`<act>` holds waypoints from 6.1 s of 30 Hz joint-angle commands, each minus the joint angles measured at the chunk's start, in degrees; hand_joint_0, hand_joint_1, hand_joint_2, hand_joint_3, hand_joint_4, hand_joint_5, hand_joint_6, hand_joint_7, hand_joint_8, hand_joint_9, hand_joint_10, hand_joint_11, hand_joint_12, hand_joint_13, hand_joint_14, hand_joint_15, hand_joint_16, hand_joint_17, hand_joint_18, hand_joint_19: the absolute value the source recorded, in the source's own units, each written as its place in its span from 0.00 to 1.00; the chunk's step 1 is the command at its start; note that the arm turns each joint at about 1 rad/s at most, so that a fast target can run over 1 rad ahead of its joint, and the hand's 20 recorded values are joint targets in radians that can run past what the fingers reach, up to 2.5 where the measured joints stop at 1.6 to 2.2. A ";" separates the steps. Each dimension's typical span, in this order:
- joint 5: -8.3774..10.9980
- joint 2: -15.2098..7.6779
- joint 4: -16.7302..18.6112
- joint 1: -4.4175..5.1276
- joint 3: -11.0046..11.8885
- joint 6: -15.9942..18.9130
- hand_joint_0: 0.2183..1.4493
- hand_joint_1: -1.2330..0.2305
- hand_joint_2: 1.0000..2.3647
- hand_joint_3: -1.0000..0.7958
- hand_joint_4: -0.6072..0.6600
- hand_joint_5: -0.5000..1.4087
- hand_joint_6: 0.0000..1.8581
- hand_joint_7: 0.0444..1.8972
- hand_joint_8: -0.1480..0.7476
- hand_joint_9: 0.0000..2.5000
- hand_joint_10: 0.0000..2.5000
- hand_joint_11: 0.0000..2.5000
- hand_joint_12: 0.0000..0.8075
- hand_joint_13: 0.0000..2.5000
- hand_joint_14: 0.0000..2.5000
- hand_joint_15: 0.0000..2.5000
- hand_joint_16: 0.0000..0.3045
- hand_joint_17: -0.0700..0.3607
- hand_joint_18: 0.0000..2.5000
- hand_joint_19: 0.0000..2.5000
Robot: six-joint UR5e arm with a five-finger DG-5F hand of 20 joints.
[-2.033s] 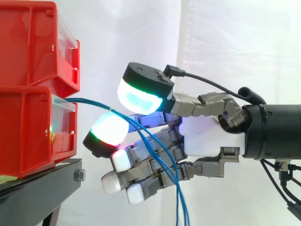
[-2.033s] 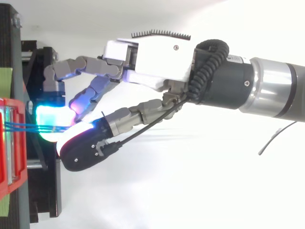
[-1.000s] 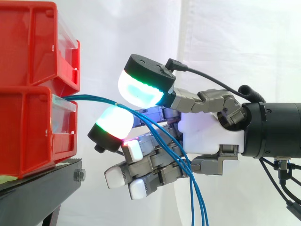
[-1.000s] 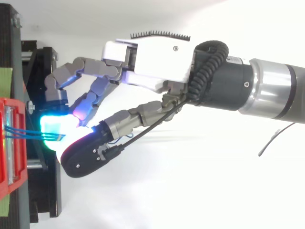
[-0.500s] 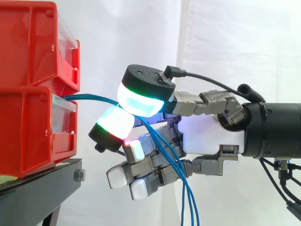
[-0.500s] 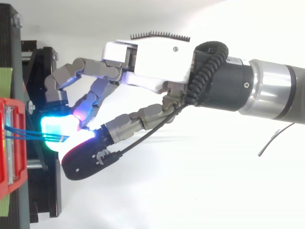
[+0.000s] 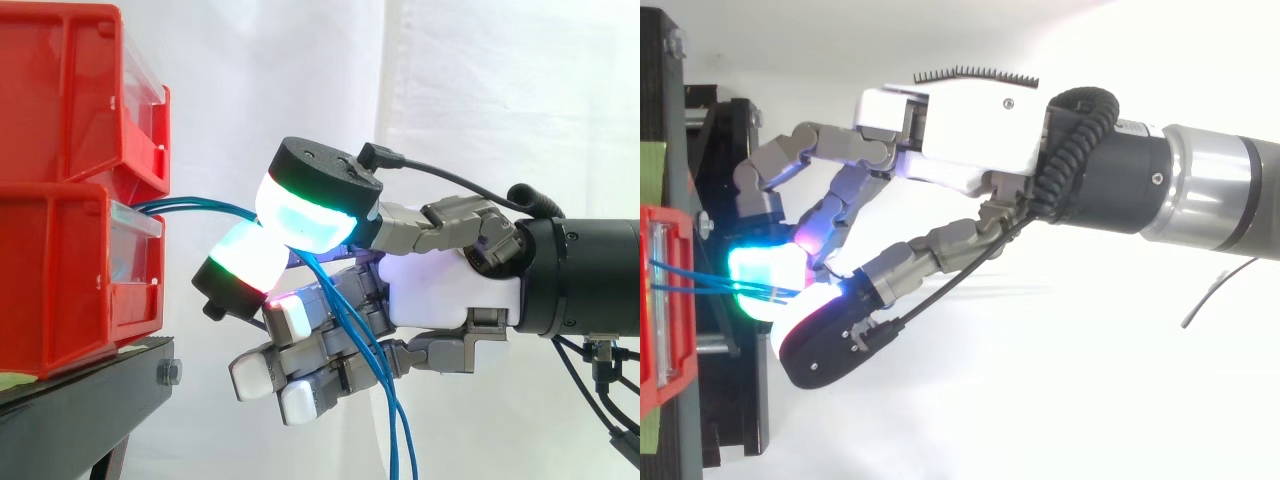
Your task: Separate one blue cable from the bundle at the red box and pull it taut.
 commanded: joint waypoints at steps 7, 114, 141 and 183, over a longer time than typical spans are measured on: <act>-0.06 0.00 0.05 0.00 0.00 0.04 0.39 0.20 0.00 0.28 0.55 0.17 0.49 0.64 0.53 0.43 0.01 0.35 0.43 0.38 0.01 0.20 0.14 0.39 0.34 0.22; 0.20 0.00 -0.83 0.17 -0.18 1.09 0.30 0.40 0.00 0.28 0.53 0.19 0.47 0.65 0.54 0.48 0.01 0.36 0.45 0.42 0.01 0.22 0.14 0.39 0.39 0.25; 0.20 0.00 -0.92 0.35 -0.18 1.09 0.24 0.52 0.00 0.28 0.55 0.20 0.44 0.64 0.55 0.49 0.01 0.33 0.50 0.44 0.01 0.22 0.16 0.42 0.41 0.27; 0.47 0.00 -1.09 0.44 -0.27 1.09 0.32 0.55 0.01 0.44 0.62 0.19 0.45 0.71 0.58 0.48 0.01 0.34 0.49 0.42 0.01 0.22 0.16 0.42 0.40 0.28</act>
